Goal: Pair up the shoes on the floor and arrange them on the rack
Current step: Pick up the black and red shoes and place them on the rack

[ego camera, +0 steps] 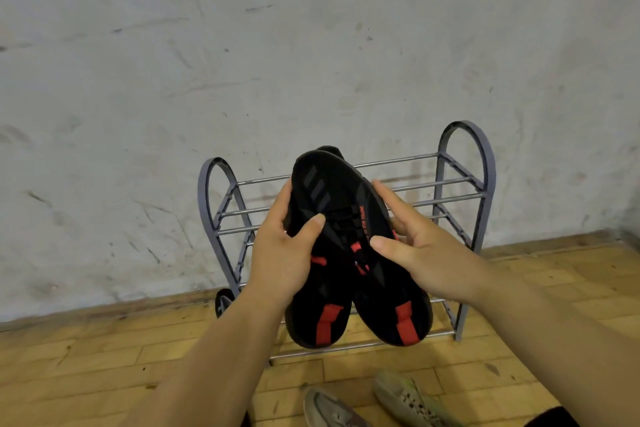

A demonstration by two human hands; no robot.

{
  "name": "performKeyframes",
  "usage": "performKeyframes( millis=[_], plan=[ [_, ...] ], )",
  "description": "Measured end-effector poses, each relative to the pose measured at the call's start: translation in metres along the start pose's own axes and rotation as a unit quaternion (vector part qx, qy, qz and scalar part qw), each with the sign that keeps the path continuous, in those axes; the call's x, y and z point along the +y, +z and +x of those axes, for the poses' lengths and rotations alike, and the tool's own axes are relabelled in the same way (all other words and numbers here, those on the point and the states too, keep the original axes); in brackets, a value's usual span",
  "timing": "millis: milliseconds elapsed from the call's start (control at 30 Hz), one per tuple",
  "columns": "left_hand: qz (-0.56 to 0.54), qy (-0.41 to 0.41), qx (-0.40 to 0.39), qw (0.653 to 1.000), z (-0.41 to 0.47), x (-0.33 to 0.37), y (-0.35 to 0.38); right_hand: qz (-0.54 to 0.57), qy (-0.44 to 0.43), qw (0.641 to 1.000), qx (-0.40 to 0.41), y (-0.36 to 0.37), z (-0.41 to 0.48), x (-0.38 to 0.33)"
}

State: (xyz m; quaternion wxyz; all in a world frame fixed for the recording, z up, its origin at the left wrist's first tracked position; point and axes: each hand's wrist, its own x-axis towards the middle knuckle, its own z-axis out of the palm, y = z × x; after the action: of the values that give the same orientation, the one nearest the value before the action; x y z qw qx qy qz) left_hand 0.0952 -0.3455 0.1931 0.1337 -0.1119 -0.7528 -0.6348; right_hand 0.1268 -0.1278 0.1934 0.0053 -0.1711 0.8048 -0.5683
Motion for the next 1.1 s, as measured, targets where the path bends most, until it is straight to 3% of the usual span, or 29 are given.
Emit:
performKeyframes(
  millis=[100, 467, 900, 1100],
  plan=[
    [-0.017, -0.029, -0.005, 0.999, 0.0, -0.003, -0.001, -0.003, 0.008, 1.0, 0.011, 0.006, 0.001, 0.001],
    [-0.092, -0.111, 0.055, 0.988, 0.014, -0.017, -0.011, 0.112, 0.025, 0.969, 0.218, 0.003, 0.016, 0.0],
    [-0.18, -0.225, 0.08, 0.954, 0.047, -0.039, -0.002, 0.245, 0.142, 0.924, 0.256, 0.002, 0.058, 0.046],
    [-0.203, -0.222, 0.09, 0.949, 0.071, -0.048, 0.007, 0.256, 0.126, 0.922, 0.26, -0.005, 0.076, 0.056]
  ],
)
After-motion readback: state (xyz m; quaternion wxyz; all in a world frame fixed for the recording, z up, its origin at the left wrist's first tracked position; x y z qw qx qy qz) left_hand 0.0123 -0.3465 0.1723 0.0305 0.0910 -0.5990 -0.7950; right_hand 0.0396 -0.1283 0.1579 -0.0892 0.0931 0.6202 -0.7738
